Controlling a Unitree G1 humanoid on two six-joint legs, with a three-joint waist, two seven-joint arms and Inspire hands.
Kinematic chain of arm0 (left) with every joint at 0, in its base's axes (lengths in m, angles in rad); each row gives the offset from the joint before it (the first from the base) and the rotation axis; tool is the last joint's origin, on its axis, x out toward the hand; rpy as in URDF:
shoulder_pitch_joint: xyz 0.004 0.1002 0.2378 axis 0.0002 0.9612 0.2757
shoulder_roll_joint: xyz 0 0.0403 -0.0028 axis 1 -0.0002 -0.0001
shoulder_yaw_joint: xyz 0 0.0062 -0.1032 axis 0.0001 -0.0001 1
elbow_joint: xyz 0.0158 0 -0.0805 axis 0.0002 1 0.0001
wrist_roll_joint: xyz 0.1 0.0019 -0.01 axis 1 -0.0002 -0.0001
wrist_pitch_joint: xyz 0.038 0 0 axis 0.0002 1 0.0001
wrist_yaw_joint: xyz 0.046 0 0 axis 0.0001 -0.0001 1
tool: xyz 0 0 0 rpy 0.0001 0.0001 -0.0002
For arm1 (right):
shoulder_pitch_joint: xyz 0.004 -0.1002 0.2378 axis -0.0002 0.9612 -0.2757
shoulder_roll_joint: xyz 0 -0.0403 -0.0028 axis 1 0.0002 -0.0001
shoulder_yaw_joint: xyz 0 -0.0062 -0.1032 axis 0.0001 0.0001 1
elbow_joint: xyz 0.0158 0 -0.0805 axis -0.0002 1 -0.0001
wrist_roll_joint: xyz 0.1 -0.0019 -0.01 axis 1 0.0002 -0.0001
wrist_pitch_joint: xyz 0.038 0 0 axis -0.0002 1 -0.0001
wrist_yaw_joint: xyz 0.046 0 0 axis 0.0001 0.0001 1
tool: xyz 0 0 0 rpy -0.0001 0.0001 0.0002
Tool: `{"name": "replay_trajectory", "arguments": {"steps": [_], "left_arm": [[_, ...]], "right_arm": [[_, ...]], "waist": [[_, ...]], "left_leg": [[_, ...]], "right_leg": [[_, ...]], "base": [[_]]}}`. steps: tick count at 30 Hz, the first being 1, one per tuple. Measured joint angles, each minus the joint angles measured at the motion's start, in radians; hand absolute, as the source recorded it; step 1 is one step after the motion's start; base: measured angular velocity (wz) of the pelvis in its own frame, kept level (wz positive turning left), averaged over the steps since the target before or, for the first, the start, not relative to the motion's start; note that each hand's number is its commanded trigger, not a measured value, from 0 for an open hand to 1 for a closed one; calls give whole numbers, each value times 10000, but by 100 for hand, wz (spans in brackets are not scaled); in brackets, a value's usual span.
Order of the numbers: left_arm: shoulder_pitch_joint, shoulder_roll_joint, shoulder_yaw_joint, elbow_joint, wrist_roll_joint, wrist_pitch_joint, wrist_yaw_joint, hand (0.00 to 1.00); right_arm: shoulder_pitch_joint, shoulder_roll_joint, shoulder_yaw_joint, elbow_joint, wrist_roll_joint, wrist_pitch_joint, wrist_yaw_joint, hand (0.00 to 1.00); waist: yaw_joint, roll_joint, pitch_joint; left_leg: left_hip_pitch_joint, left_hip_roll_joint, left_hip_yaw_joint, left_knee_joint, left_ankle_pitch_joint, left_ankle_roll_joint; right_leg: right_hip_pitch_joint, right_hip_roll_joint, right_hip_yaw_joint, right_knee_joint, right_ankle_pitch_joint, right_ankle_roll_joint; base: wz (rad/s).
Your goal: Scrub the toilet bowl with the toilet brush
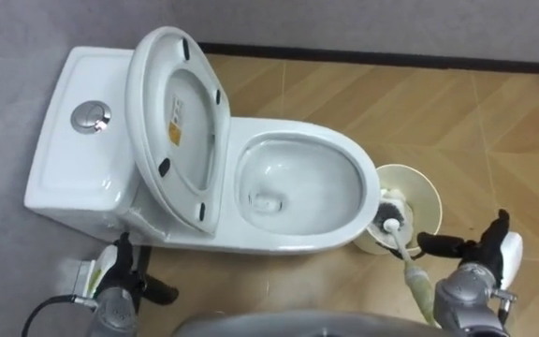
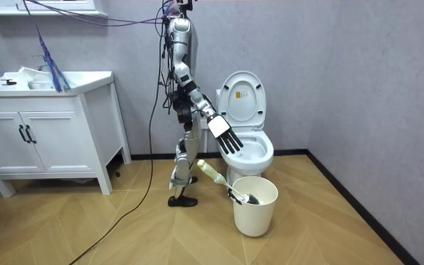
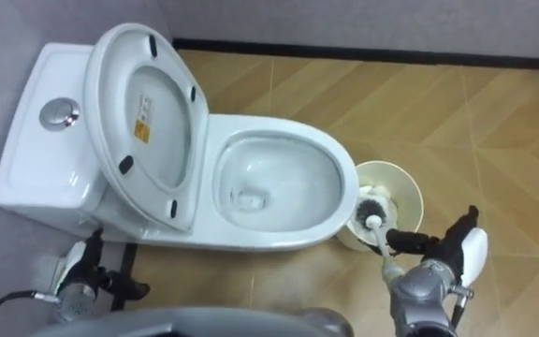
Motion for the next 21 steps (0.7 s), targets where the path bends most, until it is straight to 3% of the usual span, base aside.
{"name": "replay_trajectory", "arguments": {"steps": [7,16,21], "left_arm": [[-637,-26,-301,229,-148,-177,-57,0],[-1734,41,-1436,787,-877,-230,-179,0],[-2353,33,-1920,1229,-1258,-229,-269,0]], "right_arm": [[-947,-191,4,1557,139,-13,214,0],[-1994,-431,636,3049,1031,6,830,0],[-2774,-425,1084,3737,1592,281,1523,0]], "waist": [[102,43,56],[152,-6,168],[211,17,201]], "left_leg": [[-1007,-20,-211,310,39,56],[-2133,-150,-445,447,240,183],[-2749,-163,-450,576,288,219]], "right_leg": [[-818,-44,-251,294,9,-15],[-1991,-215,-486,679,9,-13],[-2611,-262,-509,857,23,8]], "base": [[10],[8],[1]]}}
